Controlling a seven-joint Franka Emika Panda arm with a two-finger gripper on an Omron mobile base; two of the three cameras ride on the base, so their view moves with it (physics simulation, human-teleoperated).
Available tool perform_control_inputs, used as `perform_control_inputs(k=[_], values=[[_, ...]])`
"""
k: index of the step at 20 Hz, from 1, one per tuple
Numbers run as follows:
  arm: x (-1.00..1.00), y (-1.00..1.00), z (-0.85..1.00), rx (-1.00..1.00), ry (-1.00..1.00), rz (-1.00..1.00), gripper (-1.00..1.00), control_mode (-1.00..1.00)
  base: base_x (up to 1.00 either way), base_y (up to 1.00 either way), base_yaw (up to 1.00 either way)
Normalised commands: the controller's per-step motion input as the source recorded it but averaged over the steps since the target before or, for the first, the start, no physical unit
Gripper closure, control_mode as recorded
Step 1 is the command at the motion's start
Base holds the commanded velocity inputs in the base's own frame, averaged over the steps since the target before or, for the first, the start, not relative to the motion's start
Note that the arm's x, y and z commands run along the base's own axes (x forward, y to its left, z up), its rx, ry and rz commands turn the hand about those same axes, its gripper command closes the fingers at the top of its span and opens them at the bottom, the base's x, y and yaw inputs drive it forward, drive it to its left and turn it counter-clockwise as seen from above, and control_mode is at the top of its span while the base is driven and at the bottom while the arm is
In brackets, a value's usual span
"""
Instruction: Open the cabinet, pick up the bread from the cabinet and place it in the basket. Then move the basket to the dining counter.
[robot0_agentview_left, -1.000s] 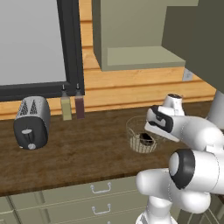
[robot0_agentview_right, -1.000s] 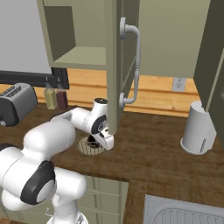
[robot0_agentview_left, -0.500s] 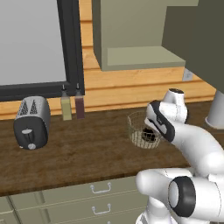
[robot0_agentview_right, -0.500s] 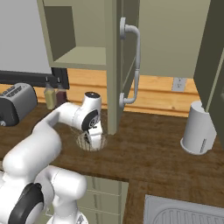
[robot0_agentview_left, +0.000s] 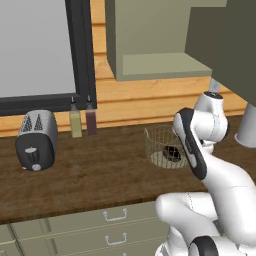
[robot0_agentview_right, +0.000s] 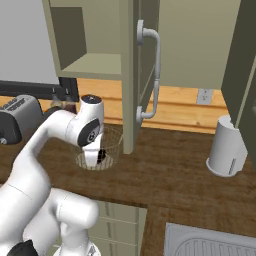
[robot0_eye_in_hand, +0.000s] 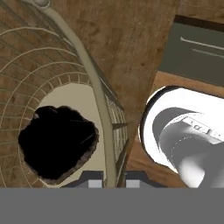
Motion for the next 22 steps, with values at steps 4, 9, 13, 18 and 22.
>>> perform_control_inputs(k=[4,9,13,18,22], values=[[-0.36,0.13,0.62,-0.23,-0.07,0.03,1.0,-1.0,0.0,0.0,0.0],[-0.34,0.02,0.37,-0.15,-0.04,0.14,1.0,-1.0,0.0,0.0,0.0],[-0.57,0.15,0.04,0.0,-0.08,0.03,1.0,-1.0,0.0,0.0,0.0],[-0.48,0.0,0.0,0.11,-0.11,-0.05,1.0,-1.0,0.0,0.0,0.0],[-0.23,0.0,0.09,0.16,-0.2,-0.11,1.0,-1.0,0.0,0.0,0.0]])
